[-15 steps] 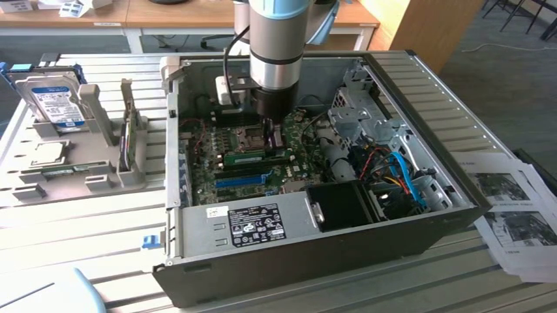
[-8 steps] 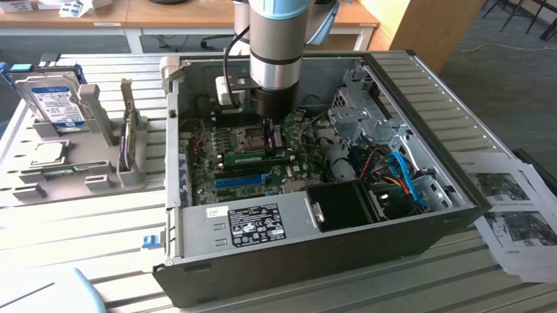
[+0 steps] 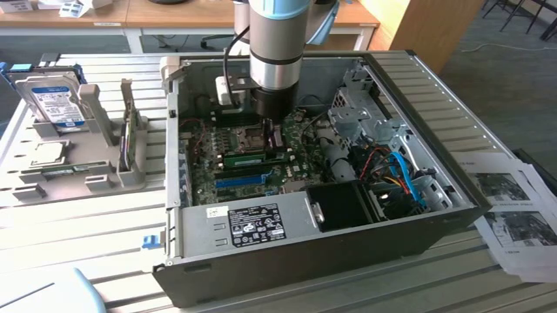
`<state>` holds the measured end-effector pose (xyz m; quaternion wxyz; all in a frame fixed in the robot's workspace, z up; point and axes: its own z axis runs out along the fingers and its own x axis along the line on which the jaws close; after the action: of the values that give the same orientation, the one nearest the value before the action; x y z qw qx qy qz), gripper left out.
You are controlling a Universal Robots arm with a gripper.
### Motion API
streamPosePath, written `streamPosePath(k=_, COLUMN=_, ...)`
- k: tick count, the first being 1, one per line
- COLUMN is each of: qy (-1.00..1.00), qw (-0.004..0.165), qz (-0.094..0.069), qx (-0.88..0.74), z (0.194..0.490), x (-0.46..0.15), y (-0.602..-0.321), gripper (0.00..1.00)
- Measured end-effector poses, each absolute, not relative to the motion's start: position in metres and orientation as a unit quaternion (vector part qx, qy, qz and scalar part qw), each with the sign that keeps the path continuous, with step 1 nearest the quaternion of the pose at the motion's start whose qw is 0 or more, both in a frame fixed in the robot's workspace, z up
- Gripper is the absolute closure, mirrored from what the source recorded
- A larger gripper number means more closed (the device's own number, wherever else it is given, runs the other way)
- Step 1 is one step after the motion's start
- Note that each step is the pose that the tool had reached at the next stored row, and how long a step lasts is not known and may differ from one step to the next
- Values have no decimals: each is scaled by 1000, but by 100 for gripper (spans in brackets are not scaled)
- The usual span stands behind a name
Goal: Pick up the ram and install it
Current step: 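Insert the ram into the slot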
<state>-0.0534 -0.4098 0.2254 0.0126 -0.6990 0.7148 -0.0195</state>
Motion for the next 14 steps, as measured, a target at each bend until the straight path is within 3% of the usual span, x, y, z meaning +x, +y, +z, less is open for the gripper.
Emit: streamPosePath(k=14, qy=715, qw=13, qz=-20, qx=-699, z=248, x=-53, y=-410, gripper=76)
